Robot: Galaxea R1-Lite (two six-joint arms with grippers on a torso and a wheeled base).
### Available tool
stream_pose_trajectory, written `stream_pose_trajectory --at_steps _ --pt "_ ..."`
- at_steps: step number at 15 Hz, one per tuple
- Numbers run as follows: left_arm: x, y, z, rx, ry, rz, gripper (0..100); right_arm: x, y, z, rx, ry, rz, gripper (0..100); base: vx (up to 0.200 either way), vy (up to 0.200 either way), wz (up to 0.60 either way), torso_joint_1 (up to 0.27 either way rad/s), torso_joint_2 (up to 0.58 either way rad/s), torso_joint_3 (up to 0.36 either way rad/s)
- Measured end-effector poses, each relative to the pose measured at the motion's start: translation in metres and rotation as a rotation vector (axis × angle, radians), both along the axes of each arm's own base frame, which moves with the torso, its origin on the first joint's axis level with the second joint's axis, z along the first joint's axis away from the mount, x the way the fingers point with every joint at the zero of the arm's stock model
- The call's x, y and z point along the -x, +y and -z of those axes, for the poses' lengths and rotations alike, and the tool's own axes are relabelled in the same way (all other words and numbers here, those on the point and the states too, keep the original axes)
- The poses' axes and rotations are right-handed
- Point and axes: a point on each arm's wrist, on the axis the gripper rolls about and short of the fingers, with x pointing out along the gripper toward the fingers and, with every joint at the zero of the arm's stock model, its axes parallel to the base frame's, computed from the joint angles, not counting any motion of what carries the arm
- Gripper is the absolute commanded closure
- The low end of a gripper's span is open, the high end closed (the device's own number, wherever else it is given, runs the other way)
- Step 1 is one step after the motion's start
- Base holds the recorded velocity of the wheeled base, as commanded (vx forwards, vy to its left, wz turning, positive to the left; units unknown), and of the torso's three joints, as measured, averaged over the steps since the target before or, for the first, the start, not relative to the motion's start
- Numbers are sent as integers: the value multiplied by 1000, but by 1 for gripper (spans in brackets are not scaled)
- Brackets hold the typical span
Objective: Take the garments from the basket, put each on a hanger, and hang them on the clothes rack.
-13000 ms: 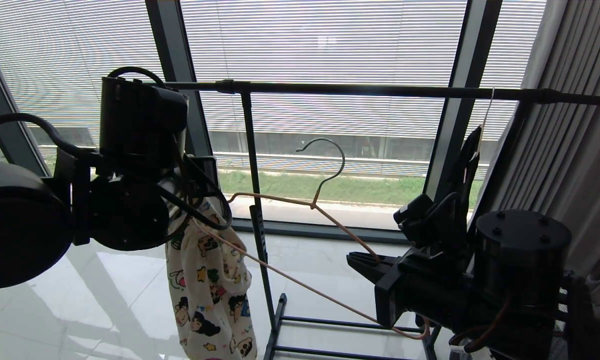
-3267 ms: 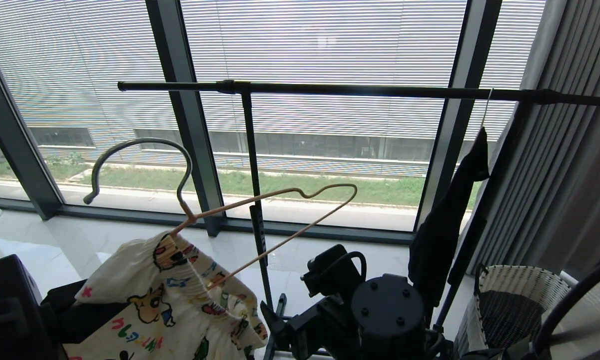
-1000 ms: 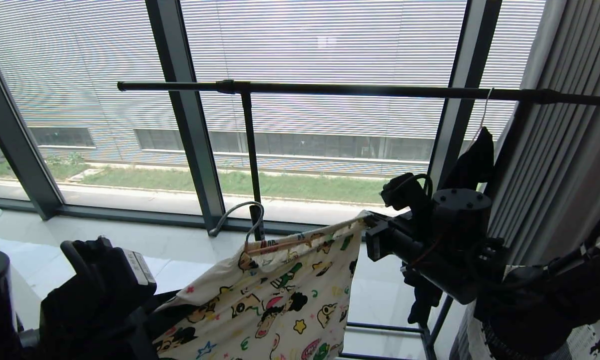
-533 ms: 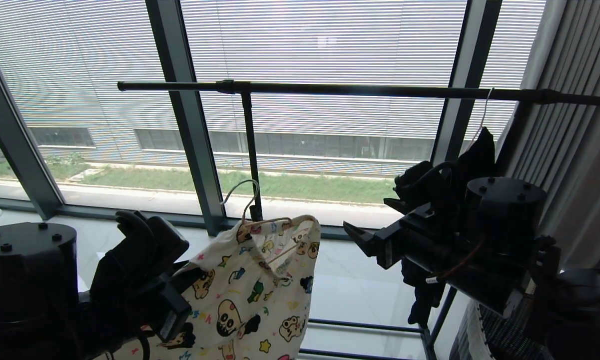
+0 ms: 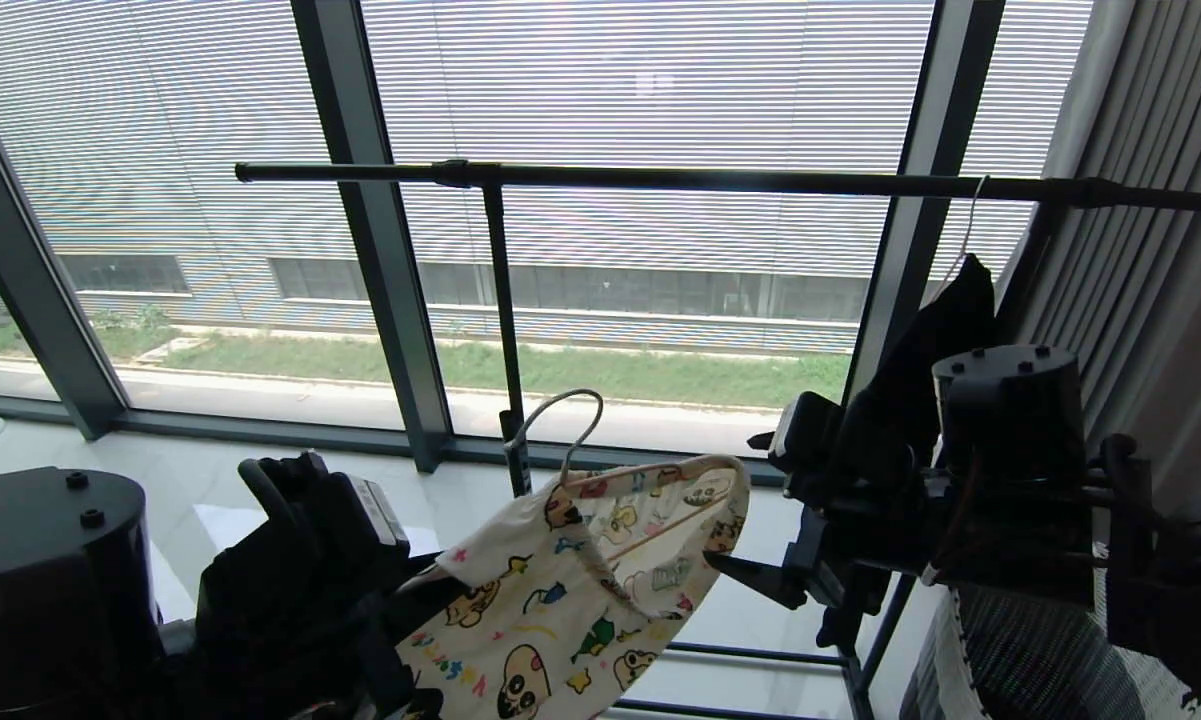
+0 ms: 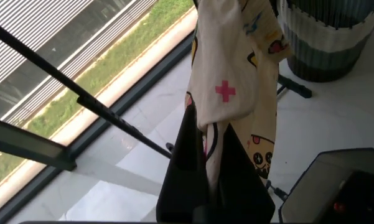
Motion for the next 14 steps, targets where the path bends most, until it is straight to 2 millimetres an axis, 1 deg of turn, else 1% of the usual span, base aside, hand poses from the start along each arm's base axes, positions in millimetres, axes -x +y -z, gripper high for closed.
stream_pose_trajectory --at_steps 2,5,9,13,14 --pt "10 -12 4 -15 10 76 100 -2 0 -7 73 -3 -81 0 0 0 0 0 0 0" --pt "18 -21 9 -34 25 139 100 -1 2 -10 101 8 -116 0 0 0 0 0 0 0" --pt "24 -27 10 -38 27 187 100 13 7 -1 172 100 -179 0 0 0 0 0 0 0" --pt "26 -27 8 -31 17 196 100 13 8 6 196 139 -175 0 0 0 0 0 0 0" --pt "27 -27 7 -30 16 198 100 12 8 7 198 142 -174 100 0 0 0 0 0 0"
